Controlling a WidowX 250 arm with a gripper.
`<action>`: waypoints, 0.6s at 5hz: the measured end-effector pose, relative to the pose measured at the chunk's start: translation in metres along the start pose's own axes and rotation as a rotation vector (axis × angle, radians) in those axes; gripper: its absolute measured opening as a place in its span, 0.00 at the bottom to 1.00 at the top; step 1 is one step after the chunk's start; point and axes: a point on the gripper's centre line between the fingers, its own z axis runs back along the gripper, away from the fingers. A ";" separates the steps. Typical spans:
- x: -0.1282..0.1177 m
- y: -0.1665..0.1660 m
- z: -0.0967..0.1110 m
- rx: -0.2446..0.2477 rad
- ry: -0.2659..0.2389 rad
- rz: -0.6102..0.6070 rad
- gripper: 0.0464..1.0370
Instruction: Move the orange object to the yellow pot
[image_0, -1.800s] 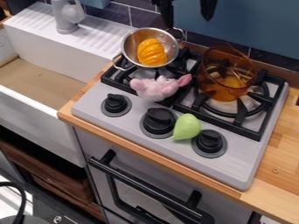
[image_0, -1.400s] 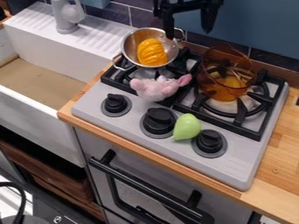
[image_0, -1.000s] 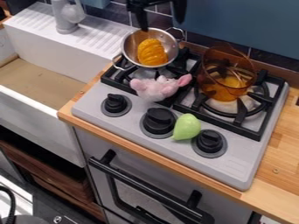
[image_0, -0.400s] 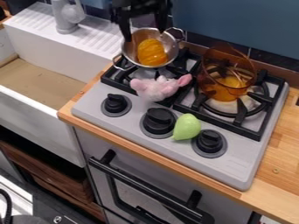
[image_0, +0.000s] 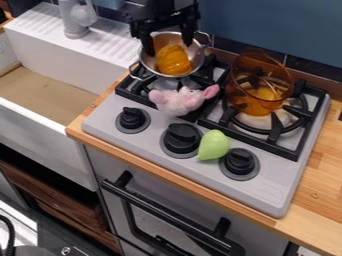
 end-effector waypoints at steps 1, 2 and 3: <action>-0.007 -0.005 -0.010 0.015 -0.001 0.019 0.96; -0.016 -0.011 -0.020 0.050 -0.022 0.017 0.96; -0.018 -0.011 -0.022 0.052 -0.032 0.027 0.96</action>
